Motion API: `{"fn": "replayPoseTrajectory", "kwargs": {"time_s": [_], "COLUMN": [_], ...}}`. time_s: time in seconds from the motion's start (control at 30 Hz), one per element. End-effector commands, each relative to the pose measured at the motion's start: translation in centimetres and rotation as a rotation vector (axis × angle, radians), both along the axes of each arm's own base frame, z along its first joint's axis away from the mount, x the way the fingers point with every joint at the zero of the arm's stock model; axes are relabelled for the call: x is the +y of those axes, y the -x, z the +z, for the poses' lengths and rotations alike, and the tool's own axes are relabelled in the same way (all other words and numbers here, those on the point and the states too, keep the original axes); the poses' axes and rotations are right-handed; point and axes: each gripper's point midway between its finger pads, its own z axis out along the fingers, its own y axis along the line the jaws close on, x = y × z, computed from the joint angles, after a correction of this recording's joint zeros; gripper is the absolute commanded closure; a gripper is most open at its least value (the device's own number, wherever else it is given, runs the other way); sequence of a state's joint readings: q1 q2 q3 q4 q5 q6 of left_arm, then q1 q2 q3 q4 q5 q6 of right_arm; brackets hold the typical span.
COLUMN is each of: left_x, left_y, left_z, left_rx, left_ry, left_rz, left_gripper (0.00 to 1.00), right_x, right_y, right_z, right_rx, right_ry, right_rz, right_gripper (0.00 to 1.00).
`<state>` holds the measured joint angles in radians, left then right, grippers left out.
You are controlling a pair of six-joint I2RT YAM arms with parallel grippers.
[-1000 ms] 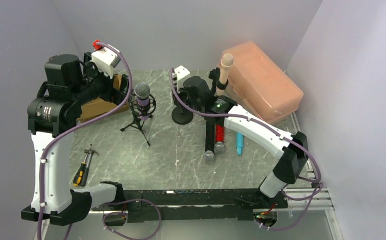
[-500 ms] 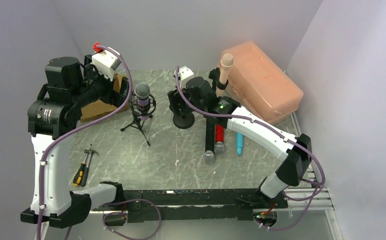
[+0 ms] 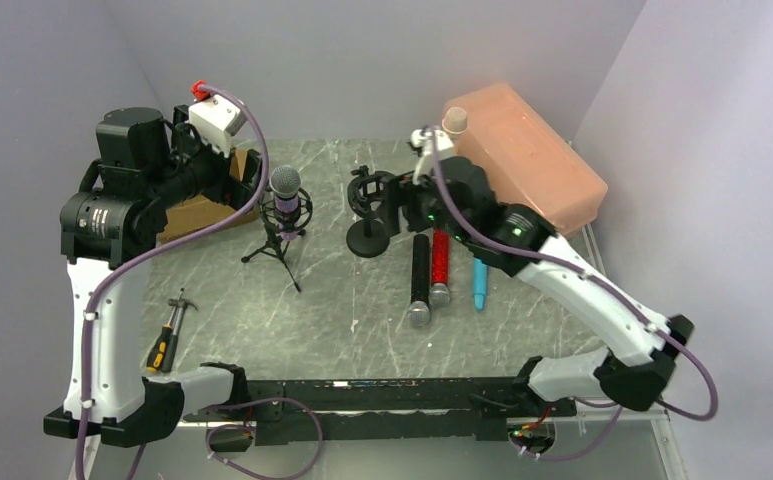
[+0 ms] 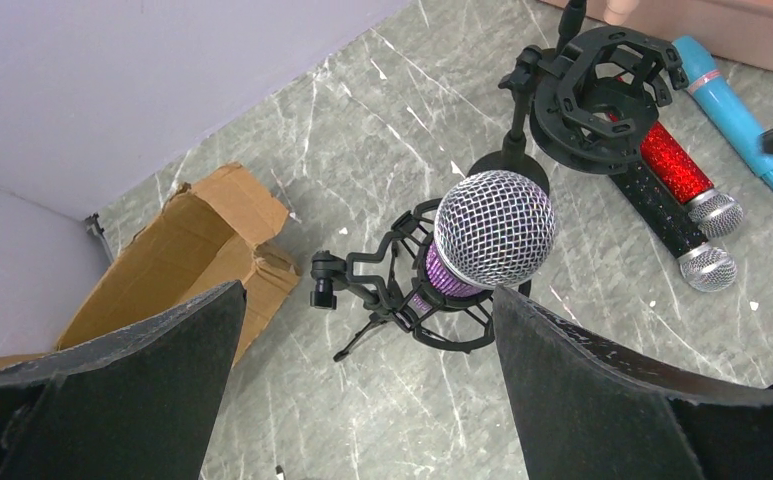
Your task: Attach the microphones to the stand
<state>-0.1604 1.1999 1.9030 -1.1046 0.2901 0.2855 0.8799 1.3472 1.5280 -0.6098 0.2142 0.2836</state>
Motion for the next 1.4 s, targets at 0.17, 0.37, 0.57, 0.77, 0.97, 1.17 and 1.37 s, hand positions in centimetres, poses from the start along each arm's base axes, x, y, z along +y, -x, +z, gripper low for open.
{"fn": "replayPoseTrajectory", "kwargs": {"time_s": [0.17, 0.37, 0.57, 0.77, 0.97, 1.17, 1.37], "left_x": [0.1, 0.1, 0.1, -0.3, -0.7, -0.8, -1.3], "left_y": [0.0, 0.5, 1.0, 1.5, 2.2, 2.6, 3.5], "left_z": [1.9, 2.6, 2.3, 2.7, 2.9, 2.7, 3.1], "left_rx": [-0.068, -0.076, -0.071, -0.066, -0.07, -0.098, -0.112], "left_ry": [0.0, 0.005, 0.01, 0.025, 0.019, -0.008, -0.019], "left_rz": [-0.006, -0.007, -0.013, -0.033, -0.073, -0.102, -0.156], "left_gripper": [0.01, 0.01, 0.0, 0.0, 0.0, 0.01, 0.0], "right_x": [-15.1, -19.5, -21.2, -22.4, -22.9, -21.8, -19.7], "right_y": [-1.8, -2.6, -4.6, -6.6, -7.2, -6.6, -4.4], "right_z": [-12.2, -21.1, -24.8, -26.7, -29.4, -28.4, -18.8], "right_rx": [0.311, 0.396, 0.399, 0.385, 0.385, 0.38, 0.155], "right_ry": [0.013, 0.173, 0.266, 0.337, 0.351, 0.271, 0.125], "right_rz": [-0.554, -0.727, -0.815, -0.874, -0.887, -0.883, -0.882], "right_gripper": [0.22, 0.27, 0.36, 0.43, 0.56, 0.97, 1.0]}}
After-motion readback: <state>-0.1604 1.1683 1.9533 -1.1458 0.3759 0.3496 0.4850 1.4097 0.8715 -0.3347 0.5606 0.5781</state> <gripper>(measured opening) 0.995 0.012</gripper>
